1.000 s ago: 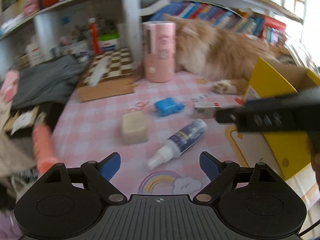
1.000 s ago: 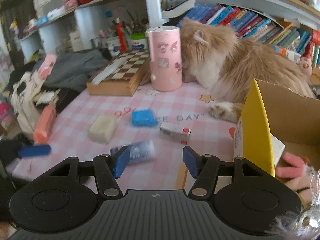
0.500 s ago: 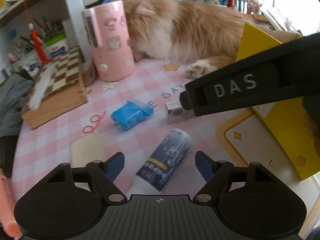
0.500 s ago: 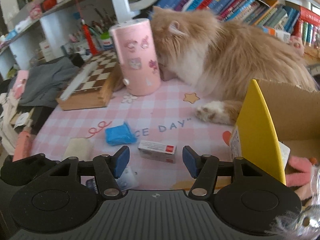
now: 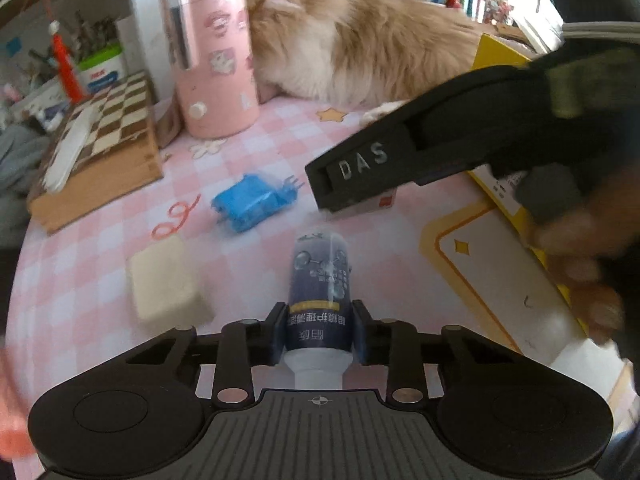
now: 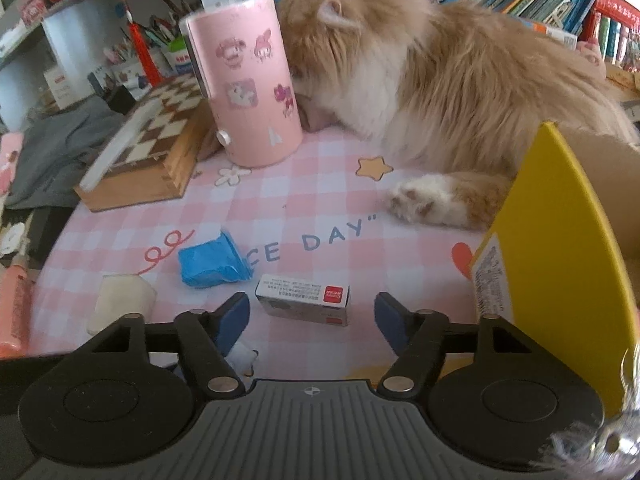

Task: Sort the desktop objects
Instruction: 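Close the left gripper on the spray bottle while the right gripper grasps the small white-red box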

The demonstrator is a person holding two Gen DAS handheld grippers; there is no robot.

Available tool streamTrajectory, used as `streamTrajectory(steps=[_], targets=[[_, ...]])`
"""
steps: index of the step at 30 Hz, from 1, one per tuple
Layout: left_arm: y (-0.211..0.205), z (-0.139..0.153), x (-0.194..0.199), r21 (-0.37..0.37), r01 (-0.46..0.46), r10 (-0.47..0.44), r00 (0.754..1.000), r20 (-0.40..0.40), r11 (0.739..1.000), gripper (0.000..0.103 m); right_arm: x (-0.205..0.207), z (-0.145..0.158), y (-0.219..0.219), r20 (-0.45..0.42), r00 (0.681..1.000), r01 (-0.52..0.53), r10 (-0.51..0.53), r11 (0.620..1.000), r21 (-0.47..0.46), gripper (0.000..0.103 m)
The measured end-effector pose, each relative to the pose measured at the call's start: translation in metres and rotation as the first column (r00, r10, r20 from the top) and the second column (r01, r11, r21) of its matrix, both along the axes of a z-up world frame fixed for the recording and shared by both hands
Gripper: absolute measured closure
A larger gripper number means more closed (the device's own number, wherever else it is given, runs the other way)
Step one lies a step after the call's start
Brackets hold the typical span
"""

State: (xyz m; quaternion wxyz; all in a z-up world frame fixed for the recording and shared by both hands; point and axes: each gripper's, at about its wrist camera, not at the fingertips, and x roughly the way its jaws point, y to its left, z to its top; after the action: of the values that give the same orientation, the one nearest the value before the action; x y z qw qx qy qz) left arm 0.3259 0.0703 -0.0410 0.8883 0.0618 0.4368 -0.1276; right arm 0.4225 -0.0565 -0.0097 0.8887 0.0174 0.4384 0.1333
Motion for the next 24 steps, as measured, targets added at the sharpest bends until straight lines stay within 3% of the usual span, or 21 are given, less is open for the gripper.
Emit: streamTrajectory(steps=[4,10,12,15,24], targets=[[0.014,0.002,-0.020,-0.046,-0.101,0.100,0.995,-0.030,0.994,0.072,0.008,-0.008,0.007,-0.016,1.000,0.000,0.000,1.000,-0.030,0.036],[0.035,0.004,-0.038,-0.130,-0.229,0.221,0.972,-0.078,0.965,0.072,0.016,-0.020,0.017,-0.020,1.000,-0.010,0.008,0.996,-0.087,0.038],[0.038,0.006,-0.039,-0.139,-0.249,0.240,0.968,-0.078,0.958,0.072,0.016,-0.022,0.020,-0.007,1.000,-0.024,0.023,0.993,-0.112,0.039],[0.039,0.008,-0.040,-0.152,-0.267,0.259,0.964,-0.067,0.952,0.072,0.014,-0.022,0.020,0.022,0.999,-0.029,0.031,0.993,-0.115,0.051],[0.044,0.019,-0.038,-0.195,-0.278,0.277,0.960,-0.034,0.940,0.072,0.002,-0.013,0.005,0.046,0.999,0.009,-0.008,0.999,-0.032,0.051]])
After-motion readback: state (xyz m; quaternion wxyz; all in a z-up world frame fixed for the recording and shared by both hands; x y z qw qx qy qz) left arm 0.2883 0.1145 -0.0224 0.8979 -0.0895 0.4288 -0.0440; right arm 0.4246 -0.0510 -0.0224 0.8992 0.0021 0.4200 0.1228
